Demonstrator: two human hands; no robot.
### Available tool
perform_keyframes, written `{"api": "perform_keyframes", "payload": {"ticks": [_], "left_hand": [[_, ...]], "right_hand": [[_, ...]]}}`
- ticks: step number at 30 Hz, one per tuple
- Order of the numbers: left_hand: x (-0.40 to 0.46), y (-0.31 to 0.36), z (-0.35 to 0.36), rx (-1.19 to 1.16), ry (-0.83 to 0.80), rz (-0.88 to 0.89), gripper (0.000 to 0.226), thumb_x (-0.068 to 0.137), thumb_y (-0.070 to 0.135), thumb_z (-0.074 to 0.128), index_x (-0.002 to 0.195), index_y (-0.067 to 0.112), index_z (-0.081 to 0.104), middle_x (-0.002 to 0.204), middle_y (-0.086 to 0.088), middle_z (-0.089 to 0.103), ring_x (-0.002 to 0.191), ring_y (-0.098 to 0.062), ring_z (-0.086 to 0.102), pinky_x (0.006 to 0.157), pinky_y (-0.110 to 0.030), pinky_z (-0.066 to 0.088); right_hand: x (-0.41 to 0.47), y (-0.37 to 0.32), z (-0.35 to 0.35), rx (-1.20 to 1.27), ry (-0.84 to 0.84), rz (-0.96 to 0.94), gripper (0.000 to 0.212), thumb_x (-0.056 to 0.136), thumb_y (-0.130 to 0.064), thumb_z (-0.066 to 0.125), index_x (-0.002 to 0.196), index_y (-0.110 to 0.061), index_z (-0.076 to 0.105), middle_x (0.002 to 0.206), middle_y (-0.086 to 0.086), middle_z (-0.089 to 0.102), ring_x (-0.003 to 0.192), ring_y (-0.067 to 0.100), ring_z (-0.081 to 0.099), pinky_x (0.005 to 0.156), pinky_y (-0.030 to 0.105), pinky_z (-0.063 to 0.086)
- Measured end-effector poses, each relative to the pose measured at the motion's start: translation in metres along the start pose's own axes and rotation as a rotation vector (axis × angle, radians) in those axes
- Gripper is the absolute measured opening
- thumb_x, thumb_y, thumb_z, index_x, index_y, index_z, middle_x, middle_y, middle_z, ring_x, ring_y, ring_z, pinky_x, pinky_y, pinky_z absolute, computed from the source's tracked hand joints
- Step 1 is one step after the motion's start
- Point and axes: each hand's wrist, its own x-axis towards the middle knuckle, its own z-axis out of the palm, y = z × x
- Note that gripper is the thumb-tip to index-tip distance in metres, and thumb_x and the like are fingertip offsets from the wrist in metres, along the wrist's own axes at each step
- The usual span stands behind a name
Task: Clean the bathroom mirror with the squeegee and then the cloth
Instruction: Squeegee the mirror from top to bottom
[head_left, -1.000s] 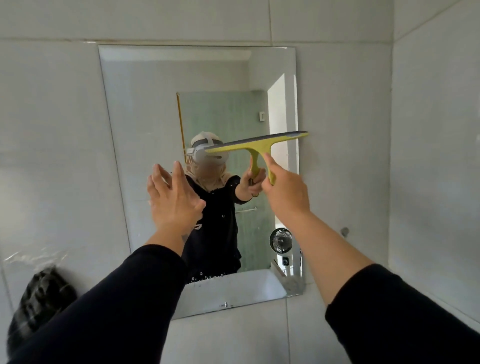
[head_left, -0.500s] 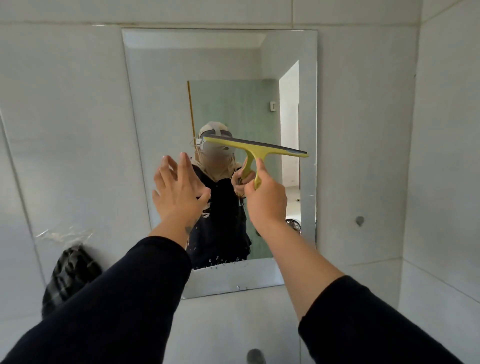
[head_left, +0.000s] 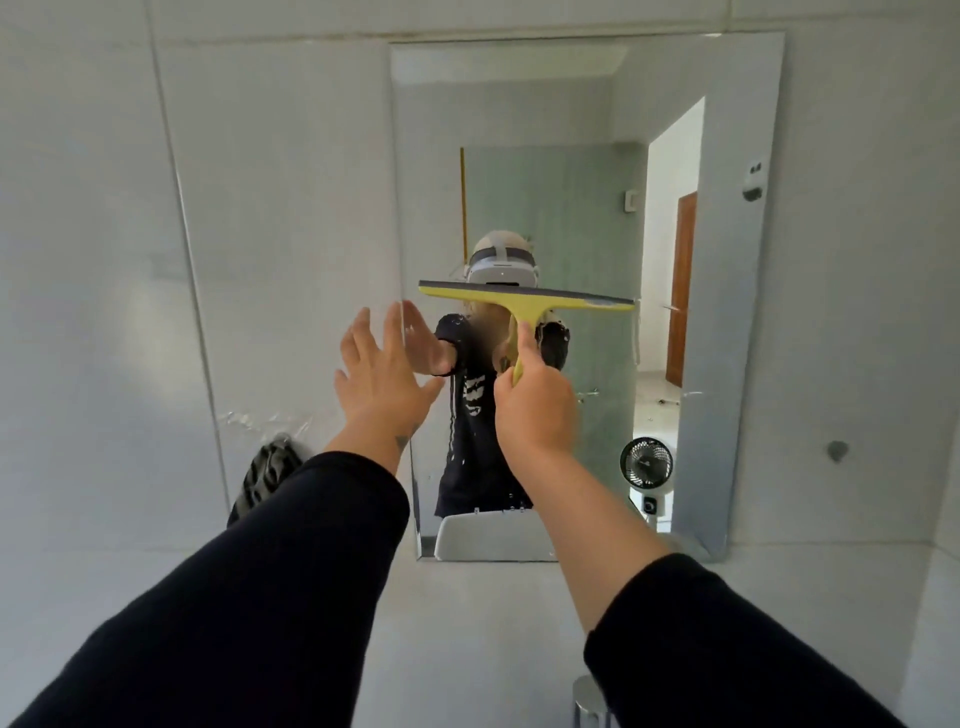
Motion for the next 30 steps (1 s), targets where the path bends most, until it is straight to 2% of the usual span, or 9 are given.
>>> {"api": "perform_keyframes", "payload": {"ticks": [4,9,12,16,22,27,30], "left_hand": [[0.001,0.001,-0.002,-0.022,-0.005,-0.003,0.087,0.087,0.040,0.063,0.151,0.026,0.007,0.158,-0.008,0.002,0.143,-0.030,0.008,0.106,-0.053,0.036],[-0.004,0.017,0.003,-0.052,-0.019,0.007,0.080,0.090,0.039,0.060,0.150,0.023,0.010,0.158,-0.009,0.002,0.143,-0.030,0.008,0.106,-0.053,0.036],[-0.007,0.028,0.008,-0.081,-0.025,0.019,0.084,0.087,0.037,0.064,0.150,0.023,0.011,0.157,-0.008,0.003,0.143,-0.029,0.009,0.106,-0.053,0.036],[-0.009,0.043,0.014,-0.091,-0.047,0.038,0.086,0.085,0.037,0.068,0.148,0.026,0.011,0.156,-0.008,0.002,0.142,-0.030,0.010,0.107,-0.053,0.035],[-0.012,0.067,0.025,-0.089,-0.070,0.077,0.087,0.084,0.036,0.069,0.149,0.028,0.011,0.157,-0.008,-0.001,0.143,-0.031,0.008,0.109,-0.052,0.033],[-0.018,0.087,0.044,-0.081,-0.047,0.142,0.087,0.084,0.040,0.067,0.149,0.028,0.011,0.156,-0.012,-0.001,0.142,-0.034,0.010,0.108,-0.054,0.033],[-0.021,0.094,0.054,-0.075,-0.041,0.164,0.086,0.083,0.040,0.067,0.148,0.027,0.012,0.156,-0.013,-0.002,0.142,-0.035,0.009,0.109,-0.054,0.031]], "right_hand": [[-0.002,0.008,0.001,-0.185,-0.065,-0.178,0.058,0.097,-0.011,0.040,0.148,-0.035,0.024,0.102,0.007,0.064,0.076,0.024,0.056,0.059,0.032,0.038],[0.004,0.018,-0.021,-0.398,-0.113,-0.317,0.061,0.096,-0.010,0.044,0.147,-0.036,0.023,0.088,0.009,0.059,0.078,0.028,0.056,0.059,0.033,0.037],[0.008,0.027,-0.037,-0.524,-0.137,-0.373,0.064,0.096,-0.005,0.043,0.146,-0.040,0.023,0.078,0.005,0.047,0.067,0.024,0.046,0.056,0.033,0.038],[0.013,0.039,-0.050,-0.565,-0.152,-0.396,0.064,0.096,-0.007,0.044,0.145,-0.042,0.025,0.077,0.004,0.045,0.067,0.022,0.048,0.058,0.034,0.046],[0.018,0.062,-0.066,-0.590,-0.131,-0.364,0.063,0.098,-0.010,0.041,0.145,-0.046,0.021,0.079,0.004,0.047,0.067,0.023,0.049,0.058,0.034,0.044],[0.020,0.088,-0.082,-0.556,-0.105,-0.338,0.061,0.098,-0.013,0.043,0.144,-0.047,0.022,0.087,0.007,0.060,0.070,0.026,0.056,0.058,0.034,0.045],[0.017,0.100,-0.092,-0.493,-0.099,-0.287,0.058,0.099,-0.018,0.044,0.144,-0.047,0.023,0.081,0.005,0.053,0.068,0.024,0.050,0.059,0.033,0.043]]}}
